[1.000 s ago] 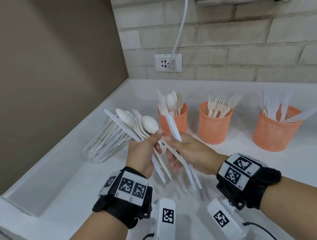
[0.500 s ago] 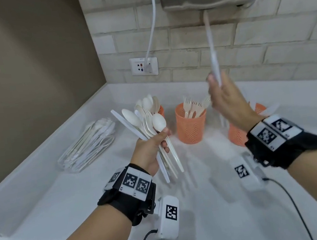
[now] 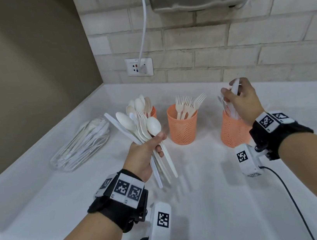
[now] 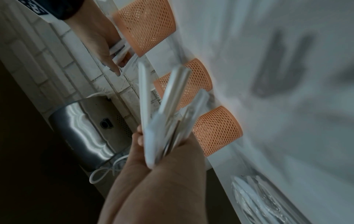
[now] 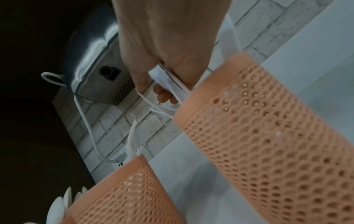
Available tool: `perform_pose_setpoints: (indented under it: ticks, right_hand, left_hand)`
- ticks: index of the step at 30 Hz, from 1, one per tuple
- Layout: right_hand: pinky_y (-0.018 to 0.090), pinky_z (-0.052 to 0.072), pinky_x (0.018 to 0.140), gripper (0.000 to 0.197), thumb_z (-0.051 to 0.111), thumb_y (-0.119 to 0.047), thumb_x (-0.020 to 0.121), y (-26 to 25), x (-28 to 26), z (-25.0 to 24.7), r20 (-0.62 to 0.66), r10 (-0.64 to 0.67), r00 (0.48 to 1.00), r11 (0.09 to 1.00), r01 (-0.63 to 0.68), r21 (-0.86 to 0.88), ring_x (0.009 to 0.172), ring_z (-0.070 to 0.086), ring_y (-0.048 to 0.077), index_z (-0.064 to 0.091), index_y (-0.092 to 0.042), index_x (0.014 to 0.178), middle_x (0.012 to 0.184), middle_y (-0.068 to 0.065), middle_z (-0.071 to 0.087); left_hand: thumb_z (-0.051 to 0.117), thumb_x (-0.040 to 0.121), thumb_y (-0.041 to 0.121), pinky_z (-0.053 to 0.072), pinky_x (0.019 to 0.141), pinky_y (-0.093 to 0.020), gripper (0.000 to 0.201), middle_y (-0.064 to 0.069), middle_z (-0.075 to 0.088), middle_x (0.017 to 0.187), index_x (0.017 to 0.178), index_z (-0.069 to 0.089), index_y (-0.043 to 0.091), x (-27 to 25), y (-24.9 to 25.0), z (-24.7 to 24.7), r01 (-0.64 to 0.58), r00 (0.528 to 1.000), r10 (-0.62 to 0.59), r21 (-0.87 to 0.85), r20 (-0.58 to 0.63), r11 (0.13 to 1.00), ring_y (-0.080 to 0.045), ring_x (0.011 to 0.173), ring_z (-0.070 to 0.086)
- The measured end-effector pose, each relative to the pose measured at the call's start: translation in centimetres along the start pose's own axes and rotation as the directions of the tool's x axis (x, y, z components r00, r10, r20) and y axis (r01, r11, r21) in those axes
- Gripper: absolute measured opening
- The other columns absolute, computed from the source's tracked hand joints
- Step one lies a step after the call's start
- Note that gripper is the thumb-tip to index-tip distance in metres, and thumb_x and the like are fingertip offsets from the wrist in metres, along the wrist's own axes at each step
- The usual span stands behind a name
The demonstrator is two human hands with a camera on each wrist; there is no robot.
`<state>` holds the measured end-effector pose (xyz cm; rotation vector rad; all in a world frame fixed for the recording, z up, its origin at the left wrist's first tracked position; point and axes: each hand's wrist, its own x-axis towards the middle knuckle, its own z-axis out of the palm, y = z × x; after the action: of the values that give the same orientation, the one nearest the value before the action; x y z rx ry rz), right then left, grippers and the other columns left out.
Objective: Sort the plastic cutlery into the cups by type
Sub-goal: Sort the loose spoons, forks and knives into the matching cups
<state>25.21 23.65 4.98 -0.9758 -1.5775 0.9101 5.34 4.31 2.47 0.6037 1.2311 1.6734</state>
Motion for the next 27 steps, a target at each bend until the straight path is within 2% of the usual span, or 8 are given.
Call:
perform_pose_setpoints:
  ticks: [3, 5, 8, 11, 17, 21, 24, 27]
  right_hand:
    - [0.031, 0.041, 0.057, 0.016, 0.043, -0.017, 0.096, 0.4, -0.3, 0.4, 0.076, 0.064, 0.995, 0.997, -0.061, -0.048, 0.048, 0.049, 0.011, 0.045, -0.024, 0.081, 0.065, 0.006, 0.051]
    - [0.031, 0.040, 0.058, 0.005, 0.041, -0.015, 0.096, 0.3, -0.4, 0.6, 0.125, 0.077, 0.989, 0.995, -0.068, -0.075, 0.051, 0.048, 0.011, 0.045, -0.016, 0.093, 0.066, 0.005, 0.049]
    - [0.023, 0.042, 0.082, 0.038, 0.059, -0.019, 0.089, -0.8, -0.2, 0.6, 0.082, -0.042, 0.996, 0.989, 0.053, -0.138, 0.089, 0.051, 0.013, 0.042, -0.013, 0.123, 0.099, 0.003, 0.048]
    - [0.027, 0.033, 0.095, 0.052, 0.064, -0.023, 0.082, -3.4, -0.8, 1.3, 0.055, -0.299, 0.953, 0.923, 0.304, -0.235, 0.113, 0.043, 0.016, 0.043, -0.010, 0.127, 0.118, 0.006, 0.042]
    - [0.013, 0.037, 0.078, 0.016, 0.065, -0.017, 0.081, -9.0, -5.6, 7.5, 0.434, -0.416, 0.799, 0.851, 0.510, -0.123, 0.096, 0.048, 0.017, 0.070, -0.008, 0.093, 0.095, 0.003, 0.048]
    - [0.021, 0.032, 0.087, 0.046, 0.069, -0.035, 0.079, -10.6, -8.6, 11.9, 0.607, -0.343, 0.716, 0.828, 0.536, -0.164, 0.107, 0.042, 0.019, 0.061, -0.012, 0.118, 0.103, -0.003, 0.040]
    - [0.024, 0.033, 0.084, 0.044, 0.064, -0.027, 0.084, -11.0, -9.0, 14.0, 0.597, -0.300, 0.744, 0.804, 0.534, -0.262, 0.108, 0.044, 0.022, 0.054, -0.012, 0.124, 0.106, 0.003, 0.042]
    - [0.014, 0.034, 0.069, 0.019, 0.058, -0.017, 0.088, -11.6, -8.3, 14.7, 0.540, -0.260, 0.800, 0.878, 0.428, -0.212, 0.085, 0.048, 0.015, 0.060, -0.008, 0.104, 0.091, -0.001, 0.042]
  left_hand:
    - [0.062, 0.085, 0.008, 0.044, 0.047, -0.020, 0.009, 0.006, 0.058, 0.049, 0.091, 0.061, 0.001, -0.1, -0.1, 0.2, 0.009, 1.000, -0.009, 0.008, 0.015, 1.000, -0.007, 0.043, 0.045]
    - [0.062, 0.085, 0.008, 0.044, 0.047, -0.020, 0.009, 0.005, 0.059, 0.050, 0.091, 0.061, 0.001, -0.2, 0.0, 0.2, 0.015, 1.000, -0.015, 0.011, 0.015, 1.000, -0.007, 0.043, 0.045]
    - [0.062, 0.086, 0.006, 0.045, 0.046, -0.020, 0.012, 0.004, 0.060, 0.052, 0.095, 0.059, -0.001, -0.1, 0.0, 0.1, 0.016, 1.000, -0.016, 0.006, 0.025, 1.000, -0.006, 0.043, 0.046]
    - [0.062, 0.086, 0.006, 0.046, 0.047, -0.020, 0.009, 0.003, 0.061, 0.054, 0.093, 0.060, 0.000, -0.1, 0.0, 0.1, 0.020, 1.000, -0.021, 0.028, 0.009, 0.999, -0.007, 0.044, 0.046]
    - [0.065, 0.085, 0.008, 0.043, 0.058, -0.025, 0.012, -0.001, 0.062, 0.070, 0.096, 0.061, 0.009, 0.1, -0.5, 0.7, -0.011, 0.999, 0.019, 0.179, -0.047, 0.984, -0.010, 0.063, 0.058]
    - [0.056, 0.088, 0.001, 0.047, 0.052, -0.025, 0.007, -0.010, 0.058, 0.071, 0.095, 0.058, -0.001, 0.1, -0.4, 0.8, -0.054, 0.995, 0.074, 0.267, -0.067, 0.962, -0.017, 0.060, 0.059]
    - [0.054, 0.087, -0.005, 0.047, 0.047, -0.026, 0.013, -0.014, 0.056, 0.071, 0.100, 0.055, -0.004, -0.2, 0.0, 0.4, -0.026, 0.995, 0.051, 0.270, -0.086, 0.962, -0.015, 0.041, 0.057]
    - [0.065, 0.080, -0.004, 0.043, 0.041, -0.021, 0.020, -0.009, 0.050, 0.068, 0.093, 0.053, 0.002, -0.3, 0.2, -0.7, -0.032, 0.993, 0.065, 0.314, -0.096, 0.949, -0.016, 0.044, 0.050]
